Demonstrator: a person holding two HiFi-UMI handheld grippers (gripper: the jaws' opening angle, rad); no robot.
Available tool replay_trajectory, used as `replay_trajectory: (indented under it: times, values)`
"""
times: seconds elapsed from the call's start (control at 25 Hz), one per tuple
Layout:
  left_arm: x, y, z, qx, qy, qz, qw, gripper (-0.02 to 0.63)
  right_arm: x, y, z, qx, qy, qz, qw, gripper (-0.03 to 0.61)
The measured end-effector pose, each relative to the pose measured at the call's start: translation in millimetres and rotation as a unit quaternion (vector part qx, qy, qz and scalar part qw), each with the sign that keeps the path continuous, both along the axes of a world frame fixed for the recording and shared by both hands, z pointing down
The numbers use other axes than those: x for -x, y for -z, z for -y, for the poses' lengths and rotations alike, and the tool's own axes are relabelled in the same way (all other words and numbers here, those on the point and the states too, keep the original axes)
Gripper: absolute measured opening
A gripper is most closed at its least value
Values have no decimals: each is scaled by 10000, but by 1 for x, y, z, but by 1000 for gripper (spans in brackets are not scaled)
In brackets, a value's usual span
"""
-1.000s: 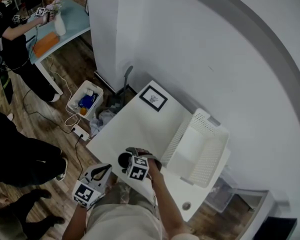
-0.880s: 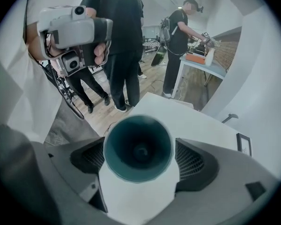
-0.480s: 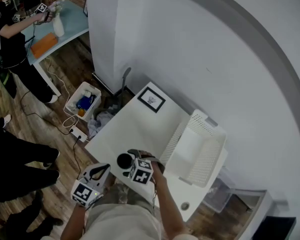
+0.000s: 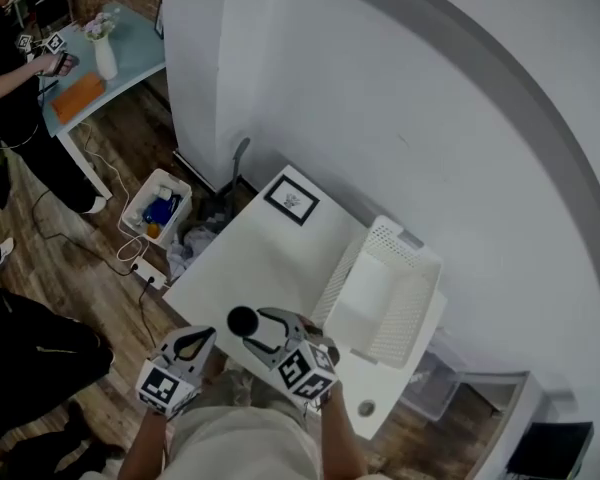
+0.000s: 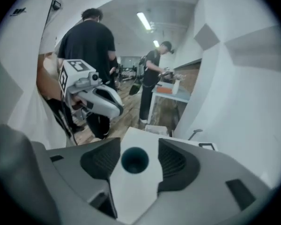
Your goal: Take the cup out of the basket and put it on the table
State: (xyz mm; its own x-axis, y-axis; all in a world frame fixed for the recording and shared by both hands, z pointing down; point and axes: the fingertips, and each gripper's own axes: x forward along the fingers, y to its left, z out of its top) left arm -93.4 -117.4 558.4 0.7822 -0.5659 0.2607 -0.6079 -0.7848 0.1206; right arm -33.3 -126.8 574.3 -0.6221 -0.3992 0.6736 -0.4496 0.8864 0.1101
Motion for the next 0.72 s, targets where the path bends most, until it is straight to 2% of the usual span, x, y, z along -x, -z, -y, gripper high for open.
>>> replay_trajectory:
  times: [0.04, 0.12, 0.2, 0.36, 0.52, 0.72]
  values:
    - [-1, 3, 0, -31, -13, -38, 10000, 2, -4, 12, 2, -177, -250, 232, 9993, 221]
    - [-3, 11, 1, -111, -46, -126, 9998, 2, -14, 34, 5, -476, -672, 685, 9942, 113]
    - [-5, 21, 2, -196, -90, -196, 9996, 2, -22, 53, 6, -757, -999, 1166, 9852, 44]
    - [-8, 40, 3, -386, -181, -358, 9984, 2, -32, 81, 3, -1292, -1435, 1995, 9607, 11]
    - [-9, 58, 6, -567, -230, -508, 9968, 2, -31, 103, -4, -1661, -1640, 2506, 9395, 9]
    - [-10, 74, 5, -702, -255, -612, 9953, 2, -30, 112, -14, -1779, -1827, 2756, 9268, 9]
